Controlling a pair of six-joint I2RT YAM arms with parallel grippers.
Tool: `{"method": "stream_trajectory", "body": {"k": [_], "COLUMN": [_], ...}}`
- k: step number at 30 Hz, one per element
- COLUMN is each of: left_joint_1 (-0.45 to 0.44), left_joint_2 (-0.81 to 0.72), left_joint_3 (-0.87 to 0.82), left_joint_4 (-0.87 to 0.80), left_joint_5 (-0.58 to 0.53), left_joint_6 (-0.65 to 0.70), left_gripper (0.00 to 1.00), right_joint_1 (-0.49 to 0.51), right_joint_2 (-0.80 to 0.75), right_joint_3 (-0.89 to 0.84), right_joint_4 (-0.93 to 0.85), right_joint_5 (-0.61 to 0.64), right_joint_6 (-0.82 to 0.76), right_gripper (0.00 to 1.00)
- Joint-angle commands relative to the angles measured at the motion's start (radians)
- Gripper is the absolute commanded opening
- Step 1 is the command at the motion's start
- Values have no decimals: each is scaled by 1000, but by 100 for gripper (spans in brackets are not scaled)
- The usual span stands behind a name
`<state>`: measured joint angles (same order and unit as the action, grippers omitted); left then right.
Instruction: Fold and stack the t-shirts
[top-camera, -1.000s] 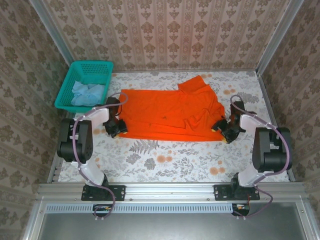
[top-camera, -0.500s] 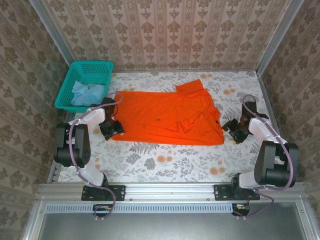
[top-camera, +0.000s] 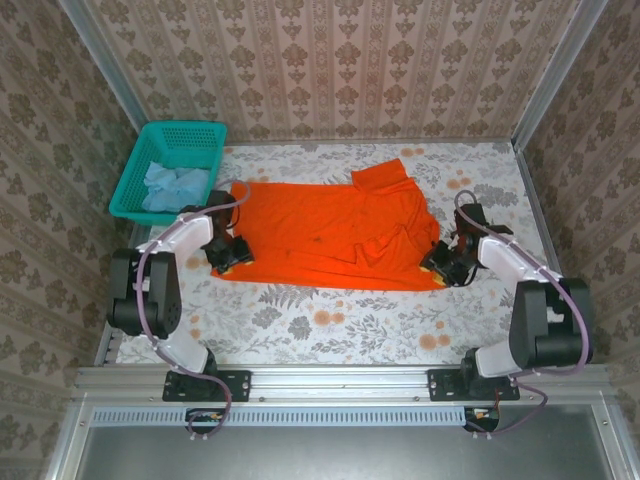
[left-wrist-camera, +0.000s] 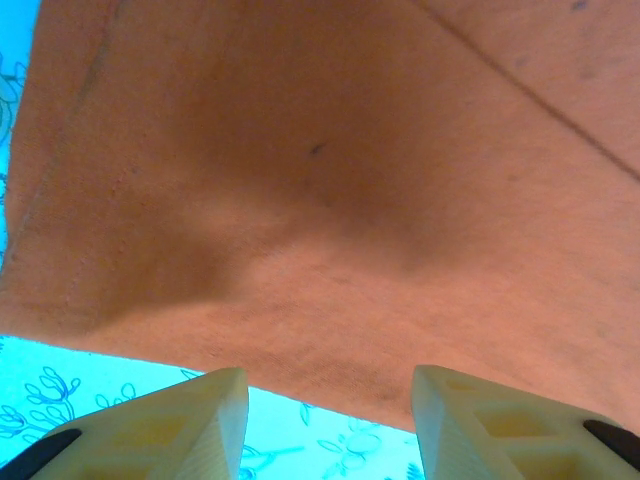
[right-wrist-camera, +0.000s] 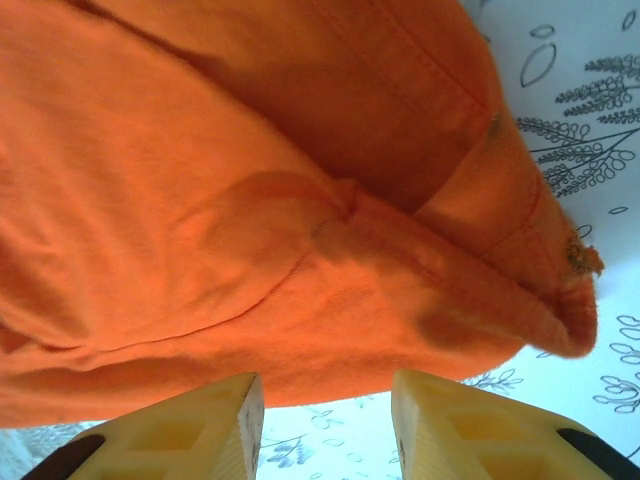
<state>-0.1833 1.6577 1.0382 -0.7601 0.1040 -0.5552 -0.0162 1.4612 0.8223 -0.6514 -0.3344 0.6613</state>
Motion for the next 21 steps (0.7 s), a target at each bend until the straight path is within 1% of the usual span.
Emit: {"method": "stream_trajectory", "body": {"k": [1,3,6,10,15,16,21], "left_joint_1": [16,21,26,27,23,22,5], "left_joint_2": [30,32,23,-2,-20,-26,-81], "left_joint_3": [-39,-52,-76,-127,-188,-201,-261], "left_joint_4": [-4,-3,-4,9,26,28,27], "left_joint_5": [-33,-35,-37,-28,2,8,34], "left_joint_6": [20,18,9,-10,-38,-42,-75], "left_gripper": [47,47,47,48,48,48,48], "right_joint_1": [-2,-14,-54,-82,-117,-126,-152], "right_joint_2": [80,122,117,29,-64,-113,-245], "right_joint_3": [18,13,-55,-150,-209,-224,-288], "right_joint_4": [-8,-5,30,87,69,62,29], "right_joint_5": [69,84,98,121,158,159,174], "right_joint_6": [15,34,128,223,289,303,361], "right_gripper": [40,40,39,41,41,41,44]}}
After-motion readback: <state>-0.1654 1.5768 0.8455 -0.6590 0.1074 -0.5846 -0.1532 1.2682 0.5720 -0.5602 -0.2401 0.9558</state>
